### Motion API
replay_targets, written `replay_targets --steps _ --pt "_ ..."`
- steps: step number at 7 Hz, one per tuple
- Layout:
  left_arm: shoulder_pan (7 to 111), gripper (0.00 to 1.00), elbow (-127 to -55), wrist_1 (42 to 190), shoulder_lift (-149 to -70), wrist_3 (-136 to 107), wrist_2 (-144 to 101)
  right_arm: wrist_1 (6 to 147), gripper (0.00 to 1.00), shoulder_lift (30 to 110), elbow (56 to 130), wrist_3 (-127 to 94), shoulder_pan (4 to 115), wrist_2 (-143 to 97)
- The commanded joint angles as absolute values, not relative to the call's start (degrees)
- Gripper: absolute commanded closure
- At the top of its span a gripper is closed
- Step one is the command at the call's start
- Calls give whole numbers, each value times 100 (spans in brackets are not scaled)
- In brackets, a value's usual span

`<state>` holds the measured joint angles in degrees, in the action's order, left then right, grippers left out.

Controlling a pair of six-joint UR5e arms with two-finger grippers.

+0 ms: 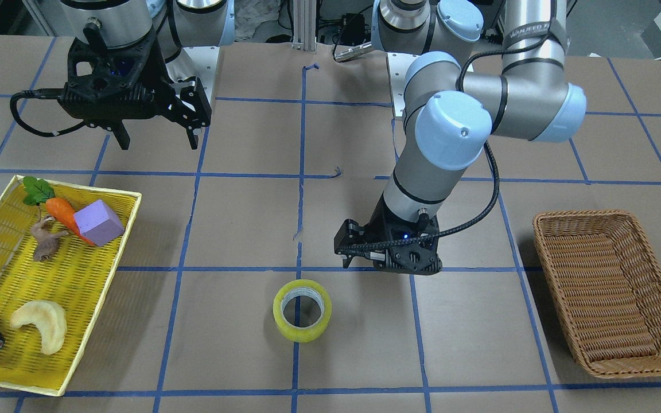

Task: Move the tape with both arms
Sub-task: 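Release the tape with the right gripper while the left gripper approaches it, then lower the left gripper onto the tape roll rim and grasp it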

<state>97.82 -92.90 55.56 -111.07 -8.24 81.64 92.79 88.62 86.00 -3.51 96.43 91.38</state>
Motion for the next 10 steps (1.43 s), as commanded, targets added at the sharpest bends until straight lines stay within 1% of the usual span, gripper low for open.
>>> replay_targets --steps 1,3,6,7,8,9,10 --pt "9826 1 -9290 4522 -11897 -1097 7894 9299 0 8859 8604 -378 9650 9123" --pt "10150 1 -9255 4211 -12347 -1361 7892 9290 0 8851 8604 -378 9650 9123" --pt "10187 0 -9281 4210 -12638 -1249 7910 9307 0 8842 8604 -378 9650 9114" --pt "10187 41 -9273 4219 -12630 -1205 7928 9290 0 8842 8604 -378 9650 9114" --pt "10187 96 -9281 4288 -12552 -1213 8119 9299 0 8850 8604 -378 9650 9106" --pt "10187 100 -9273 4637 -12490 -1213 8408 9299 0 8851 8604 -378 9650 9105" --pt "10187 100 -9264 4771 -12446 -1204 8429 9299 0 8851 8604 -378 9650 9105"
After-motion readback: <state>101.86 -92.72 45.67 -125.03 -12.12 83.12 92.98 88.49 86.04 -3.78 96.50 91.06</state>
